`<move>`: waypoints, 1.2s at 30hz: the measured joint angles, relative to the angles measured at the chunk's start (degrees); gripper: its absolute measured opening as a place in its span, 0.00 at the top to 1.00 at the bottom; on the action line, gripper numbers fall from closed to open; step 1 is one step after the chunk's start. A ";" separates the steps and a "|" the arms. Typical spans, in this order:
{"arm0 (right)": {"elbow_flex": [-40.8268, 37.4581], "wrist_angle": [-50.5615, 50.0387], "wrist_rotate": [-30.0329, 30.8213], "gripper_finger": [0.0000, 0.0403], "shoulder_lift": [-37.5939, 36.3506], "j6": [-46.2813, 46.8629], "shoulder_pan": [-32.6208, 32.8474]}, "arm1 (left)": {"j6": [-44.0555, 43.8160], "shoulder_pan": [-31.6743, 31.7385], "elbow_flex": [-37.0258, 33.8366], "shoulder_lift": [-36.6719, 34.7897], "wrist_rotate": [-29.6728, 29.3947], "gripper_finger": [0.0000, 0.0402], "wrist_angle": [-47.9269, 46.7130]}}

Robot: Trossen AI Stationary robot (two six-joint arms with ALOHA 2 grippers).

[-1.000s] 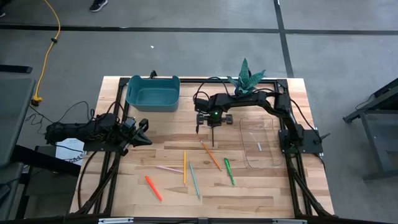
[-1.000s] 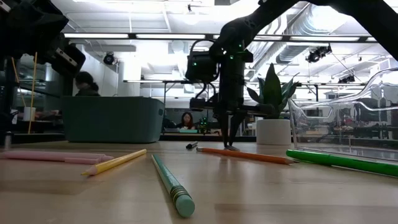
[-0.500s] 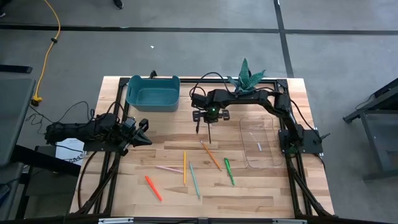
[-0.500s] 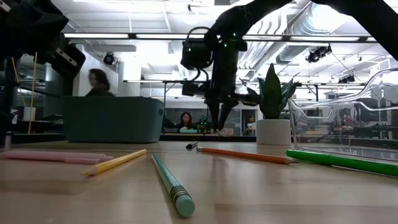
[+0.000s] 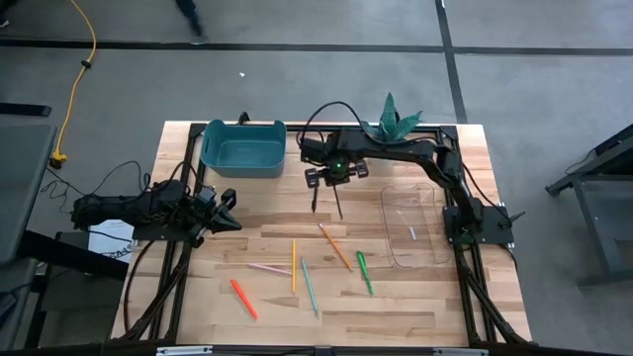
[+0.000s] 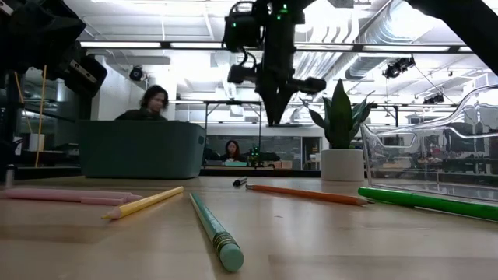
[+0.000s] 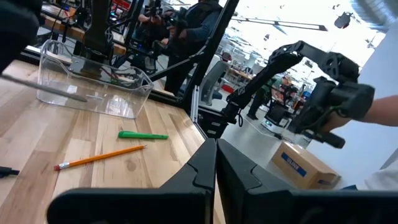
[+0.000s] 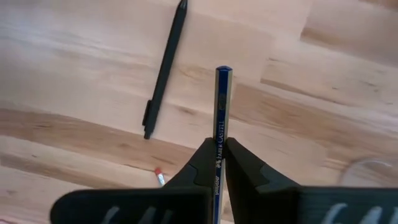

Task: Sort pens & pencils
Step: Put the blue pencil into the transparent bin

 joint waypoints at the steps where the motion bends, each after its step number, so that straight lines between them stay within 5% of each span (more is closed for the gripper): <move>1: 0.94 -0.98 0.28 0.98 0.00 -0.23 0.15 | 0.00 0.02 0.00 0.00 0.00 1.00 0.01; 11: 6.36 -11.04 1.06 0.98 -0.86 1.15 3.01 | 0.10 0.02 0.00 0.00 0.00 1.00 0.02; 24: 6.42 -14.50 7.77 0.98 -11.01 6.58 5.50 | 0.48 0.02 0.00 0.00 0.02 1.00 0.02; 36: -3.09 -15.43 11.85 0.98 -25.02 15.71 9.93 | 0.46 0.01 0.00 0.00 0.22 1.00 0.04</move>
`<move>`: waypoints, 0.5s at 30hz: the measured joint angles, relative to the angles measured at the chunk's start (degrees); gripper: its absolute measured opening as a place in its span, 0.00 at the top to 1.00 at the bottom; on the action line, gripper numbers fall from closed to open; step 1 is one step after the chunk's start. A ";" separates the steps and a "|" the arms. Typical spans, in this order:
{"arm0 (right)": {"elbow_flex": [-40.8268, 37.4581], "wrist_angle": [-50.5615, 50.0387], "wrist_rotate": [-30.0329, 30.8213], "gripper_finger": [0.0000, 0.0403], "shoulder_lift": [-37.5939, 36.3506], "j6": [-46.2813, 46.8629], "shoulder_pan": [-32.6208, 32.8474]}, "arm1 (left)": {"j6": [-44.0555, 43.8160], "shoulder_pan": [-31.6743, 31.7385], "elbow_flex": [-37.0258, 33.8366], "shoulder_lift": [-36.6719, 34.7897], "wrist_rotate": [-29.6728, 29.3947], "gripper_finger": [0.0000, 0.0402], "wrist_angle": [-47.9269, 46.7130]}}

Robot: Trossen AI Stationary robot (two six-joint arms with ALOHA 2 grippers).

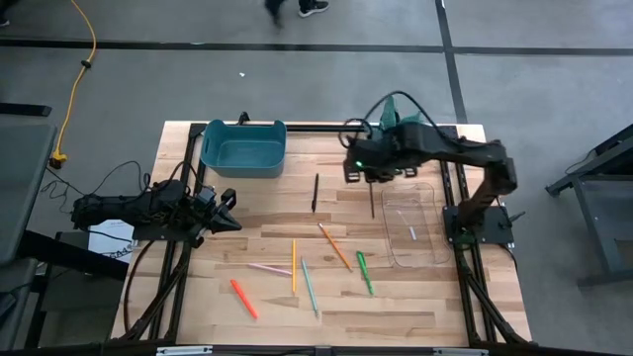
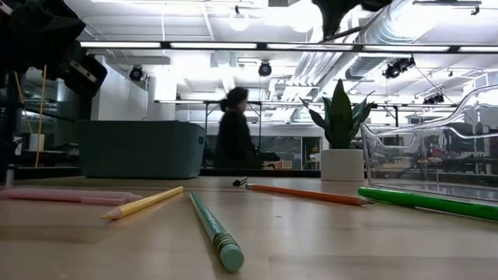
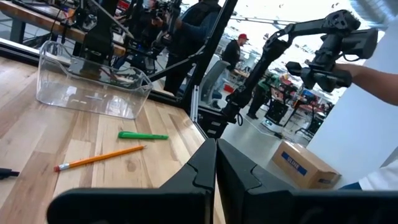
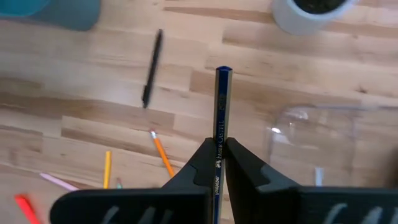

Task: Sort pens & pencils
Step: Put the blue pencil into the transparent bin

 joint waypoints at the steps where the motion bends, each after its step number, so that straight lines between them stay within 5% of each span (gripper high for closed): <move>1: -1.93 0.04 0.05 0.98 -1.39 1.41 0.76 | 0.00 -0.01 0.00 0.00 0.00 1.00 0.00; 15: -35.26 9.96 -4.19 0.98 -18.08 21.49 9.70 | -0.02 -0.01 0.00 0.00 0.00 1.00 0.00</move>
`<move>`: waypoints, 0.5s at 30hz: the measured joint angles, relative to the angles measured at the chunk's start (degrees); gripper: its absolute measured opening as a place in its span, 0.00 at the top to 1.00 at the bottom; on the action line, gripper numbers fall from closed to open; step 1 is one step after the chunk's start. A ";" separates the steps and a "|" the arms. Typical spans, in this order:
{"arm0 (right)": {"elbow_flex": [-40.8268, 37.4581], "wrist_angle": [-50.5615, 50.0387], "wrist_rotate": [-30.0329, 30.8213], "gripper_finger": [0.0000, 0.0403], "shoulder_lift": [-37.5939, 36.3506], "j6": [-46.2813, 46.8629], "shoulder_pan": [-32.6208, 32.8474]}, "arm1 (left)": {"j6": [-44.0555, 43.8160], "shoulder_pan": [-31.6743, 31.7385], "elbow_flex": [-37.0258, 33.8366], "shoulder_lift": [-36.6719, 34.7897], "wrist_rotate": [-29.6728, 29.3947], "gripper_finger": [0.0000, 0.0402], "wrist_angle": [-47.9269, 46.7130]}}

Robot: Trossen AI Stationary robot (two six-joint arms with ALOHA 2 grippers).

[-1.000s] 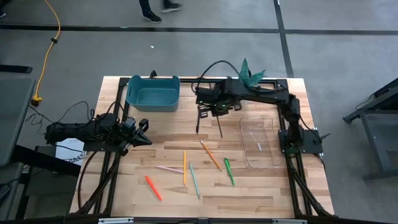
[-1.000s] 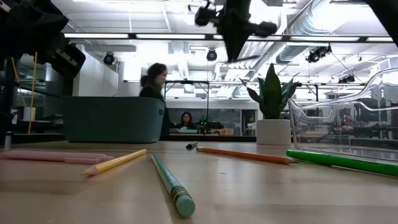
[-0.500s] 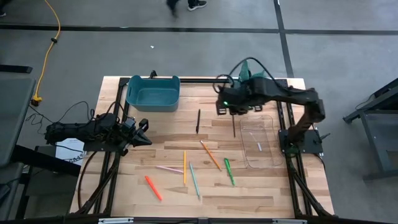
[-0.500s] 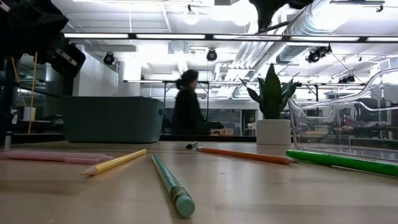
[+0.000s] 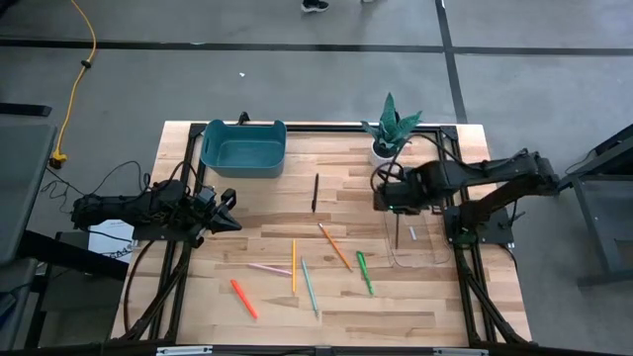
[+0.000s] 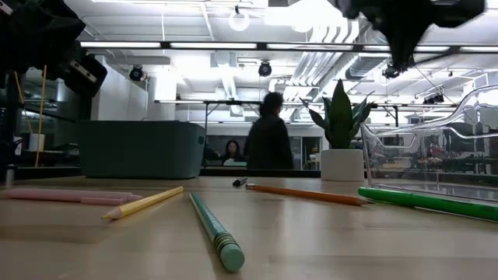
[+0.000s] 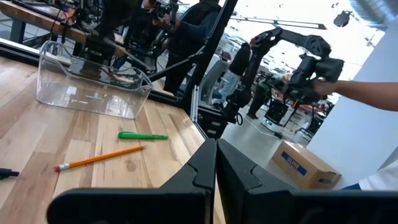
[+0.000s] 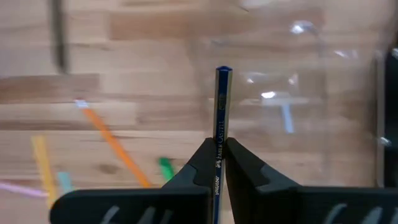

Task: Sort pens & pencils
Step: Put the blue pencil into the transparent bin

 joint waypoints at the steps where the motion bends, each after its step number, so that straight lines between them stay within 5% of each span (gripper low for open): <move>1: -1.59 0.08 -0.92 0.98 -0.74 0.69 -0.02 | -0.01 0.00 0.00 0.00 0.00 1.00 -0.01; 15: -10.47 2.40 -4.85 0.98 -1.97 -1.37 -2.59 | -0.42 0.00 0.00 0.00 0.00 1.00 -0.02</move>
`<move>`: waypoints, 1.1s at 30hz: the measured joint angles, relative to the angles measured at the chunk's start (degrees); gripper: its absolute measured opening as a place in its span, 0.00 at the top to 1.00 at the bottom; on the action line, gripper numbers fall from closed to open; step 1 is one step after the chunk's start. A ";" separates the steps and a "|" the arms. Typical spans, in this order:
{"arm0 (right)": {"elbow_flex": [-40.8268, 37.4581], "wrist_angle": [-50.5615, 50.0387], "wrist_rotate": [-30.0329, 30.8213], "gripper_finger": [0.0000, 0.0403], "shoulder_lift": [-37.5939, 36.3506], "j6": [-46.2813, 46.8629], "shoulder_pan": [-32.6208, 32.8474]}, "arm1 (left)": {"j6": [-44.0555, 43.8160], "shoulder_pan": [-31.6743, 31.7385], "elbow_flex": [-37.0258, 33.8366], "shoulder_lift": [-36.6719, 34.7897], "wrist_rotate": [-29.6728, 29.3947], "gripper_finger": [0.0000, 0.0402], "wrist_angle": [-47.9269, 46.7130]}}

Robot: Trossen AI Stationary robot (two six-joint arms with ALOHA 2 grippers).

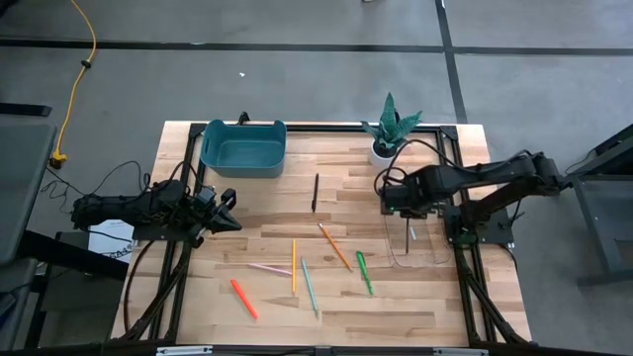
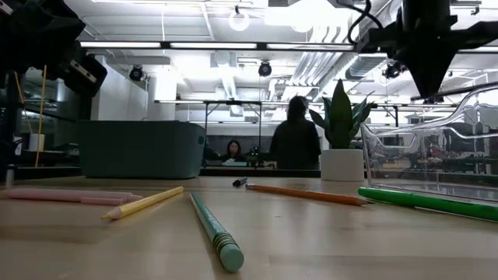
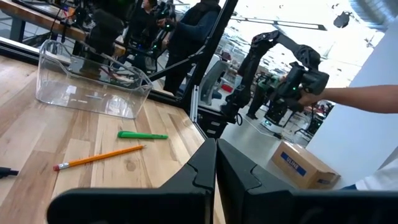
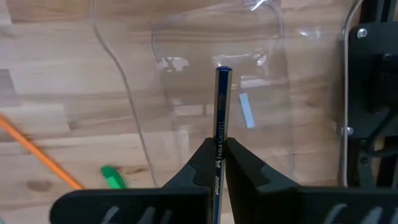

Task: Sort pens & pencils
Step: Put the blue pencil into the transparent bin, then put the orange pencil into the transparent bin

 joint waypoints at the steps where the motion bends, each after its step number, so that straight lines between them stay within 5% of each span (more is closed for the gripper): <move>1: -0.35 0.35 -0.01 0.98 0.00 -0.32 -0.38 | 0.00 0.00 0.00 0.00 -0.01 1.00 0.00; 7: -1.28 0.51 -0.04 0.97 0.00 -1.92 -2.27 | 0.00 0.00 0.00 0.00 -0.02 1.00 0.00; 16: -1.28 0.06 -0.03 0.75 0.00 -5.37 -4.08 | 0.00 0.00 0.00 0.00 -0.02 1.00 0.00; 22: -1.28 1.03 0.07 0.70 0.00 -5.39 -3.63 | 0.00 0.00 0.00 0.00 -0.02 1.00 0.00; 33: -1.28 29.38 5.11 0.71 1.75 -13.18 -0.84 | -0.09 0.00 0.00 0.00 -0.02 1.00 0.00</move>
